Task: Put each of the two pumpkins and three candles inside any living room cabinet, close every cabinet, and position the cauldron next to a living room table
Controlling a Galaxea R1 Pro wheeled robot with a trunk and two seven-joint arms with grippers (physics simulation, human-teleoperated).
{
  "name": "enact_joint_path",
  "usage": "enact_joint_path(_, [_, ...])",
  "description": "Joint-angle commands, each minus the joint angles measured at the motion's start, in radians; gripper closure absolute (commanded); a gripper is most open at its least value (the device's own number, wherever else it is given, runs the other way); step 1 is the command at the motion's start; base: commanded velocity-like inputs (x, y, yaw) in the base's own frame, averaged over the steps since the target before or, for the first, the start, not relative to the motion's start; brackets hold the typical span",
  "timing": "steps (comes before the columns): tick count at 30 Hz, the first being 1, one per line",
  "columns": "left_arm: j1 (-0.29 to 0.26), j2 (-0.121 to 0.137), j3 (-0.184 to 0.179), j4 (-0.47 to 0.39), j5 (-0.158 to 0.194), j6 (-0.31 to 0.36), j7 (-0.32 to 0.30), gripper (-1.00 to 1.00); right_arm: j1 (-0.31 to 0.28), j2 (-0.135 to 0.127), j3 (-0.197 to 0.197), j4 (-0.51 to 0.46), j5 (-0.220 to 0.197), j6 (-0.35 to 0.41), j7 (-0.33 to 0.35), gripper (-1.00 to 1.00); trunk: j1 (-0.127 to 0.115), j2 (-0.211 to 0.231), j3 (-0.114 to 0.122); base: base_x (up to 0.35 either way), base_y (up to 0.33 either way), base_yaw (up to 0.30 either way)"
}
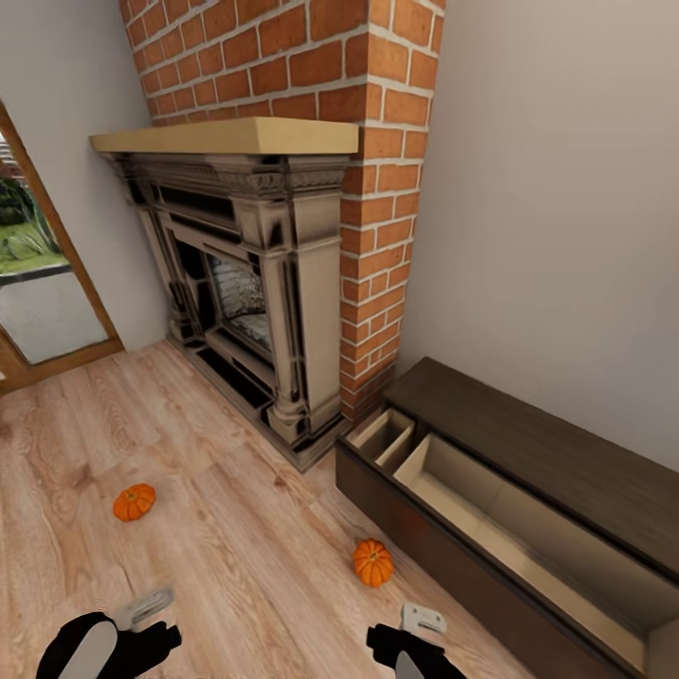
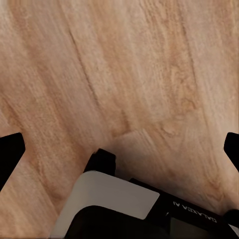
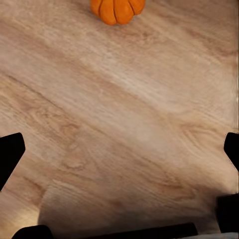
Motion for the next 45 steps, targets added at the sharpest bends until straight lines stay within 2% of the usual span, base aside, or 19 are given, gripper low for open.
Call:
enact_joint_path(1, [0.000, -0.004, 0.000, 0.001, -0.004, 0.000, 0.000, -1.00, 0.000, 0.000, 0.000, 0.000, 0.000, 0.000, -0.008, -1.00, -0.004, 0.007, 0.002, 0.000, 0.000, 0.173])
enact_joint_path(6, [0.000, -0.010, 0.000, 0.002, -0.009, -0.001, 0.000, -1.00, 0.000, 0.000, 0.003, -0.001, 0.002, -0.006, -0.025, -1.00, -0.008, 0.014, 0.000, 0.000, 0.000, 0.114])
enact_joint_path(8, [0.000, -0.011, -0.001, 0.001, -0.010, -0.001, 0.000, -1.00, 0.000, -0.002, 0.039, 0.000, 0.004, -0.012, -0.025, -1.00, -0.008, 0.014, 0.000, 0.000, 0.000, 0.022])
enact_joint_path(9, [-0.006, -0.005, 0.005, -0.005, -0.004, 0.005, -0.006, -1.00, -0.006, -0.008, 0.033, -0.006, -0.002, -0.018, -0.019, -1.00, -0.008, 0.014, 0.000, 0.000, 0.000, 0.000])
enact_joint_path(13, [-0.026, -0.026, 0.003, -0.027, 0.021, -0.019, -0.020, -1.00, -0.023, -0.030, 0.010, -0.029, -0.023, -0.040, 0.003, -1.00, -0.008, 0.014, 0.000, 0.000, 0.000, 0.000])
enact_joint_path(14, [-0.026, -0.032, 0.002, -0.033, 0.022, -0.025, -0.014, -1.00, -0.024, -0.024, 0.005, -0.034, -0.024, -0.046, -0.003, -1.00, -0.008, 0.014, 0.000, 0.000, 0.000, 0.000])
enact_joint_path(15, [-0.028, -0.038, 0.002, -0.039, 0.017, -0.031, -0.009, -1.00, -0.028, -0.019, -0.001, -0.040, -0.018, -0.052, -0.009, -1.00, -0.008, 0.014, 0.000, 0.000, 0.000, 0.000])
enact_joint_path(19, [-0.040, -0.057, 0.003, -0.061, 0.042, -0.039, -0.020, -1.00, -0.051, -0.042, -0.023, -0.063, -0.011, -0.074, -0.031, -1.00, -0.008, 0.014, 0.000, 0.015, 0.003, 0.000])
enact_joint_path(22, [-0.041, -0.054, 0.010, -0.078, 0.060, -0.025, -0.037, -1.00, -0.066, -0.059, -0.040, -0.080, -0.012, -0.091, -0.025, -1.00, -0.008, 0.014, 0.000, 0.169, 0.088, 0.000])
enact_joint_path(32, [-0.042, -0.052, 0.055, -0.125, 0.116, -0.012, -0.058, -1.00, -0.067, -0.063, -0.096, -0.128, -0.014, -0.129, 0.031, -1.00, -0.008, 0.014, 0.000, 0.131, 0.087, 0.000])
enact_joint_path(39, [-0.042, -0.051, 0.067, -0.124, 0.117, -0.009, -0.059, -1.00, -0.067, -0.063, -0.135, -0.113, -0.030, -0.128, 0.070, -1.00, -0.008, 0.014, 0.000, 0.037, 0.029, 0.000])
enact_joint_path(40, [-0.042, -0.051, 0.073, -0.125, 0.118, -0.006, -0.059, -1.00, -0.067, -0.063, -0.141, -0.109, -0.036, -0.127, 0.076, -1.00, -0.008, 0.014, 0.000, 0.006, 0.005, 0.000])
enact_joint_path(41, [-0.042, -0.051, 0.088, -0.125, 0.118, 0.004, -0.059, -1.00, -0.067, -0.063, -0.205, -0.106, -0.049, -0.127, 0.201, -1.00, -0.008, 0.014, 0.000, 0.004, 0.003, 0.000])
enact_joint_path(43, [-0.045, -0.051, 0.132, -0.124, 0.119, 0.052, -0.063, -1.00, -0.067, -0.064, -0.205, -0.103, -0.084, -0.127, 0.248, -1.00, 0.000, 0.000, -0.007, 0.002, 0.002, 0.000])
enact_joint_path(44, [-0.046, -0.051, 0.143, -0.124, 0.120, 0.063, -0.066, -1.00, -0.067, -0.063, -0.205, -0.103, -0.090, -0.127, 0.254, -1.00, 0.004, -0.007, -0.010, 0.001, 0.001, 0.000])
enact_joint_path(45, [-0.050, -0.051, 0.176, -0.124, 0.120, 0.092, -0.091, -1.00, -0.067, -0.063, -0.204, -0.102, -0.102, -0.128, 0.264, -1.00, 0.008, -0.014, -0.013, 0.000, 0.000, 0.000])
